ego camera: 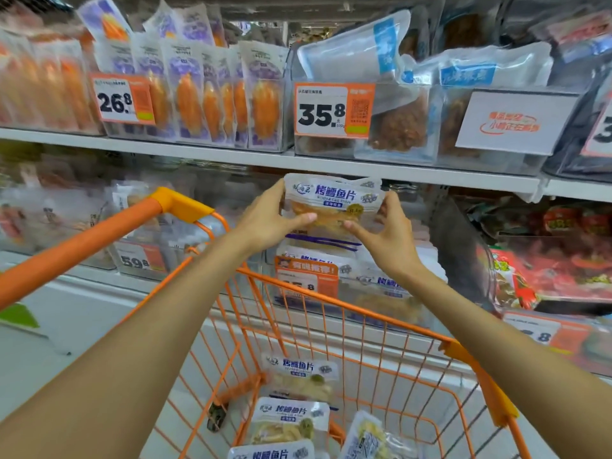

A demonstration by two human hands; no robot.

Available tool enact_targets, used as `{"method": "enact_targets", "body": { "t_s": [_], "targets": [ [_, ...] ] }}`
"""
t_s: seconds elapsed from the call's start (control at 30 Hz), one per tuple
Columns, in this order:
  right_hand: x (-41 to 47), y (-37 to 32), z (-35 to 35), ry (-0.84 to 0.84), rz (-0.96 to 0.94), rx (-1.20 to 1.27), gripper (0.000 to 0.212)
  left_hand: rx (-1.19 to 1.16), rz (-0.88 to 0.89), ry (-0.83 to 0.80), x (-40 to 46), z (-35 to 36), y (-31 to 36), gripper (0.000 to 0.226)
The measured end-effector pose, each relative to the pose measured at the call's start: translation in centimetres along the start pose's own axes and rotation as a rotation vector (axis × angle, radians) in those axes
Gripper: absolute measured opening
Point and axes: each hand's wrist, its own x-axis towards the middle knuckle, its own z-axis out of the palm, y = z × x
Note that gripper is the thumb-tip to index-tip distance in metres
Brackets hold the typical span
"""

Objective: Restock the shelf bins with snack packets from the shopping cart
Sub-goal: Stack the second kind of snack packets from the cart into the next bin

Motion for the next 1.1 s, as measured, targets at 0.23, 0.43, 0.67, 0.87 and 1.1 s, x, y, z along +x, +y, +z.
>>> {"method": "enact_targets", "body": {
  "t_s": [0.23, 0.43, 0.67, 0.87, 1.1],
  "targets": [
    [-0.1, 1.6, 0.8, -0.052, 0.078, -0.194, 0.043, 0.042, -0.054, -0.065, 0.5, 1.6, -2.0, 0.080],
    [0.7, 1.7, 0.5, -0.086, 0.285, -0.245, 0.049, 0.134, -0.155, -0.090, 2.1, 1.8, -1.3, 0.073],
    [1.0, 2.2, -0.2, -0.228, 0.349, -0.291, 0.027, 0.144, -0.189, 0.001, 1.8, 2.3, -0.6, 0.058],
    [1.1, 1.5, -0.3, -0.161, 0.233, -0.257, 0.035, 0.288, -0.169, 0.035, 0.8, 1.9, 0.3, 0.056],
    [0.3, 1.5, -0.1, 0.036, 0.072, -0.295, 0.038, 0.370, -0.053, 0.169, 0.3, 1.9, 0.6, 0.059]
  ]
}}
